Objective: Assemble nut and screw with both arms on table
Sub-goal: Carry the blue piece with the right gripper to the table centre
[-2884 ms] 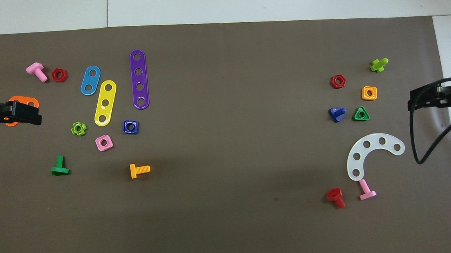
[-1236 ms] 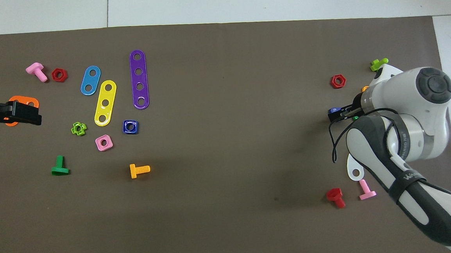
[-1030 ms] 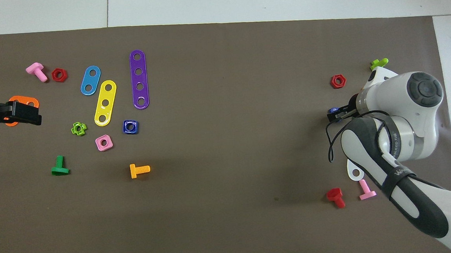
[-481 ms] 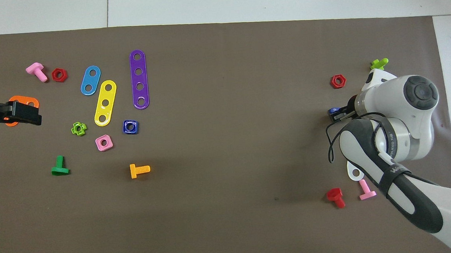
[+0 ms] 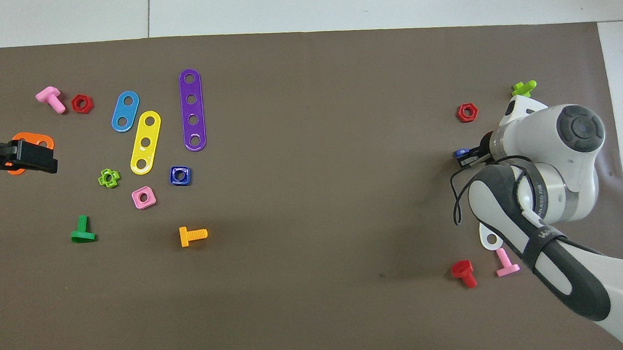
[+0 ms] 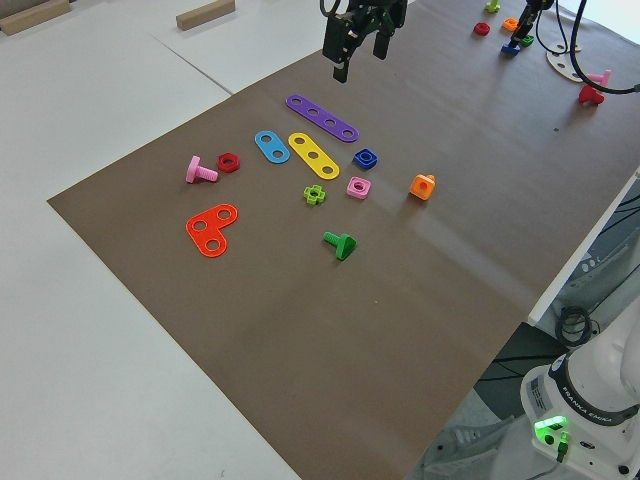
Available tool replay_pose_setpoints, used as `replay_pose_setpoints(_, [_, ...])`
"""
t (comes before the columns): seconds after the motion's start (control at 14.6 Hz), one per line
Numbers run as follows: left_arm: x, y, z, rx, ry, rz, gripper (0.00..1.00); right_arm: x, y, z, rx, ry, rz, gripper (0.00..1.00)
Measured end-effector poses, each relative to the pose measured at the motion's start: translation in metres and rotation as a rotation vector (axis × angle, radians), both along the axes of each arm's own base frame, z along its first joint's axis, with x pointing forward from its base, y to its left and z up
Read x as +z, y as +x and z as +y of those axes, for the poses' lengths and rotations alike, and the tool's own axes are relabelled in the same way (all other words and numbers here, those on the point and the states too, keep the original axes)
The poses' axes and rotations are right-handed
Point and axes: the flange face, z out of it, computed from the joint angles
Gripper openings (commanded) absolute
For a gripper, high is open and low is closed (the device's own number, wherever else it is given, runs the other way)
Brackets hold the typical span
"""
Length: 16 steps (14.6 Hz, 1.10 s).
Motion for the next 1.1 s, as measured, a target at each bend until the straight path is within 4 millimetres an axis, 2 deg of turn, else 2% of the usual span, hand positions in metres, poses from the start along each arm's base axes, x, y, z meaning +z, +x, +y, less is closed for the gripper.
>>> replay_pose_setpoints(0.07, [0.000, 0.000, 0.000, 0.000, 0.000, 0.000, 1.00, 0.000, 0.000, 0.000, 0.000, 0.000, 0.000, 0.00])
replay_pose_setpoints(0.48, [0.000, 0.000, 0.000, 0.000, 0.000, 0.000, 1.00, 0.002, 0.002, 0.000, -0.019, 0.019, -0.006, 0.00])
replay_pose_setpoints(0.62, [0.000, 0.000, 0.000, 0.000, 0.000, 0.000, 1.00, 0.014, 0.009, 0.002, -0.039, 0.025, -0.014, 0.00])
replay_pose_setpoints(0.69, [0.000, 0.000, -0.001, -0.001, 0.000, 0.000, 1.00, 0.027, 0.014, 0.005, -0.068, 0.031, -0.016, 0.00])
replay_pose_setpoints(0.76, [0.000, 0.000, -0.002, -0.003, 0.000, 0.000, 1.00, 0.046, 0.021, 0.013, -0.102, 0.040, -0.019, 0.00])
replay_pose_setpoints(0.89, [0.000, 0.000, -0.004, -0.007, 0.000, 0.000, 1.00, 0.089, 0.029, 0.048, -0.176, 0.063, -0.025, 0.00])
replay_pose_setpoints(1.03, [0.000, 0.000, -0.005, -0.009, -0.001, 0.000, 1.00, 0.121, 0.029, 0.103, -0.241, 0.090, -0.035, 0.00])
replay_pose_setpoints(1.1, [0.000, 0.000, -0.005, -0.008, -0.001, 0.000, 1.00, 0.128, 0.026, 0.133, -0.266, 0.105, -0.043, 0.00])
